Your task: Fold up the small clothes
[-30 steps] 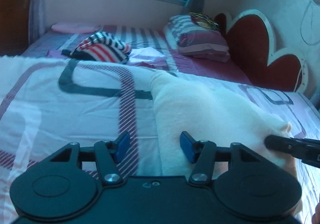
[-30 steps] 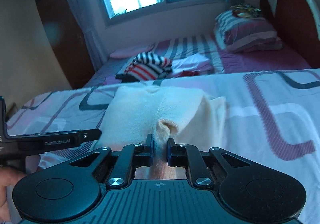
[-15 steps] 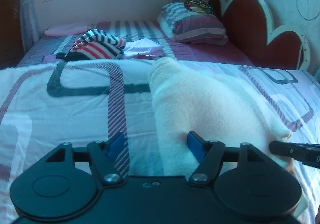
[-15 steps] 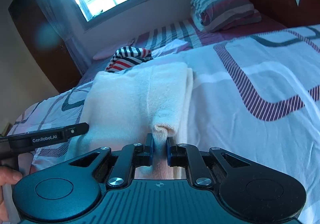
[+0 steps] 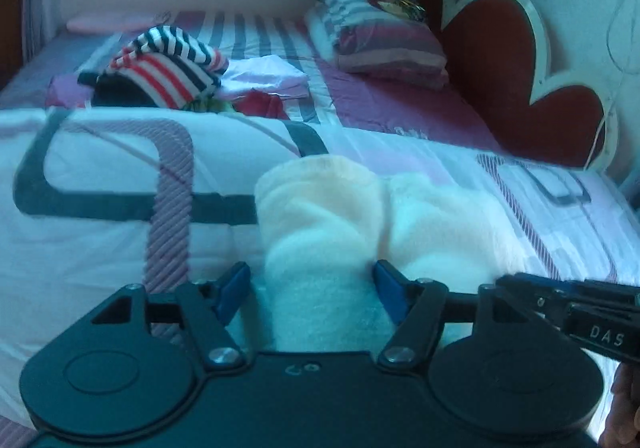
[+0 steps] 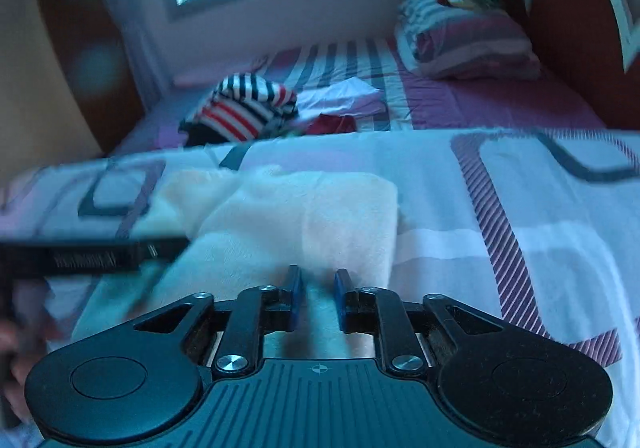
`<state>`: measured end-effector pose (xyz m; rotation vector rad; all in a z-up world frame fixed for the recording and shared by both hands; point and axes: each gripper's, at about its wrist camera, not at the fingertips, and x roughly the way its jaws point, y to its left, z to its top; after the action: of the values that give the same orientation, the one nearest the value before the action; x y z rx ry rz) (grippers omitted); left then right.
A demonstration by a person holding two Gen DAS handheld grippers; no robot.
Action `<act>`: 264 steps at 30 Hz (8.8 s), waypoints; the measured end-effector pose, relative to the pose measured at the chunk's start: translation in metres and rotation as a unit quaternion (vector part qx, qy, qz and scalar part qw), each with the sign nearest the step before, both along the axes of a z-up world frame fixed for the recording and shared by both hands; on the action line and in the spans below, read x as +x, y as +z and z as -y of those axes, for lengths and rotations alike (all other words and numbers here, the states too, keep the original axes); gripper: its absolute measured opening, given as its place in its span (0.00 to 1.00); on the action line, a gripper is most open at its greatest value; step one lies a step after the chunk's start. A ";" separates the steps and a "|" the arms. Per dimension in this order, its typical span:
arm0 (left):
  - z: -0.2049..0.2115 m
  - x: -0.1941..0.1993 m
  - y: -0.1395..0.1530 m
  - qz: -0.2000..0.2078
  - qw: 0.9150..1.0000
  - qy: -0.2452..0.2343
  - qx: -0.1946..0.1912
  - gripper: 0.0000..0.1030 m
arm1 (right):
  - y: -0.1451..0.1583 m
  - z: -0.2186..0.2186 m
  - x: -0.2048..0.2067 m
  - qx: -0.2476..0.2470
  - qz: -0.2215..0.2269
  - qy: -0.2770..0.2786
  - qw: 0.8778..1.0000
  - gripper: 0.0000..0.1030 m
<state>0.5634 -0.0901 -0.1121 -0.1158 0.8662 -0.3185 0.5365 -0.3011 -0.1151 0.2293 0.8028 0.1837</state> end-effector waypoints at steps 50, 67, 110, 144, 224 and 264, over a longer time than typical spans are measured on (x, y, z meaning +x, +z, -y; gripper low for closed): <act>-0.026 -0.202 0.007 0.032 0.995 -0.006 0.089 0.67 | -0.017 -0.032 -0.182 -0.062 -0.018 0.015 0.998 0.33; -0.028 -0.116 0.036 0.065 0.996 0.019 0.052 0.86 | 0.029 0.008 -0.111 0.030 0.049 -0.044 0.997 0.33; -0.003 -0.047 0.008 -0.047 0.998 -0.026 -0.033 0.41 | -0.017 0.033 -0.050 0.165 -0.023 0.040 0.985 0.36; -0.209 -0.177 0.057 -0.013 0.992 0.056 0.110 0.33 | 0.012 -0.255 -0.121 0.122 0.016 0.172 0.977 0.31; -0.214 -0.496 0.137 0.151 0.962 0.169 0.150 1.00 | 0.098 -0.198 -0.400 0.043 0.074 0.077 0.993 0.98; -0.187 -0.553 0.178 0.152 0.970 0.157 0.109 1.00 | 0.134 -0.199 -0.502 -0.021 0.111 0.082 0.990 1.00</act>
<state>0.0101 0.0972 0.0655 0.0022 0.5613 0.0585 0.0348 -0.1023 0.0186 0.1011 0.6037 0.3409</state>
